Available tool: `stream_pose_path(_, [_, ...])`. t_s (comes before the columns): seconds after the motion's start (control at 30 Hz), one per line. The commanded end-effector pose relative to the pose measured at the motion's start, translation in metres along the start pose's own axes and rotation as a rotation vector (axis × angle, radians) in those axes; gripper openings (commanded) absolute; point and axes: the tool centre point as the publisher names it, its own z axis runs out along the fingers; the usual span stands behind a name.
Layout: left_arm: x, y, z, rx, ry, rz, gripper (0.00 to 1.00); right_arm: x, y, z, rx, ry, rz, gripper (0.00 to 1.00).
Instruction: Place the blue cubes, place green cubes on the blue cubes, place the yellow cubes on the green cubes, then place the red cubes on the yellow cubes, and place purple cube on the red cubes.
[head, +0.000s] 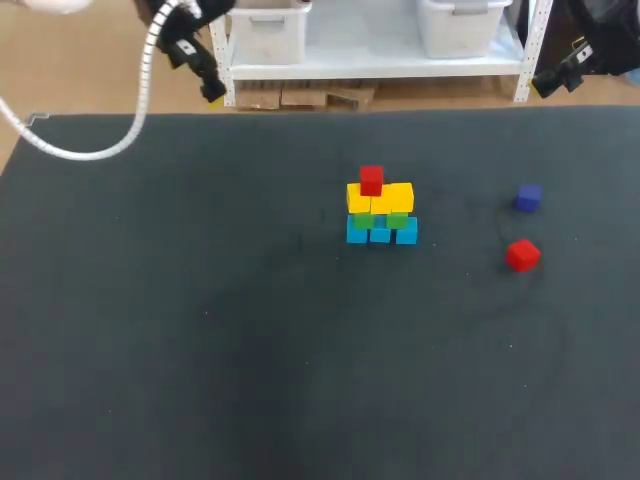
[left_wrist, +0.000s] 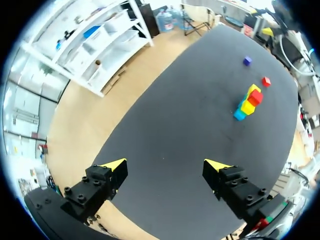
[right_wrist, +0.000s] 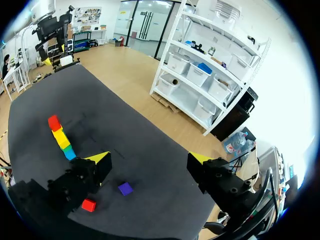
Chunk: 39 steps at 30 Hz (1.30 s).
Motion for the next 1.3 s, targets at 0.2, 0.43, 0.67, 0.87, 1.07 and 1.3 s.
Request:
stream_pose_path(0.2, [0.034,0.005,-0.015,-0.080,-0.263,-0.116,1.00,0.002,0.004,-0.001,0.020,-0.004,0.002,1.00])
stream_pose_path(0.43, [0.063,0.018,-0.011,-0.127,-0.250,-0.235,1.00,0.002,0.004,-0.001,0.020,-0.004,0.002,1.00])
stream_pose_path(0.67, [0.087,0.036,-0.012,-0.169,-0.268,-0.381,1.00,0.002,0.004,-0.001,0.020,-0.004,0.002,1.00])
stream_pose_path(0.87, [0.094,0.051,-0.011,-0.240,-0.295,-0.494,1.00,0.002,0.004,-0.001,0.020,-0.004,0.002,1.00])
stream_pose_path(1.07, [0.097,0.059,-0.008,-0.270,-0.323,-0.582,1.00,0.002,0.004,-0.001,0.020,-0.004,0.002,1.00])
stream_pose_path(1.3, [0.098,0.074,-0.015,-0.283,-0.353,-0.625,1.00,0.002,0.004,-0.001,0.020,-0.004,0.002,1.00])
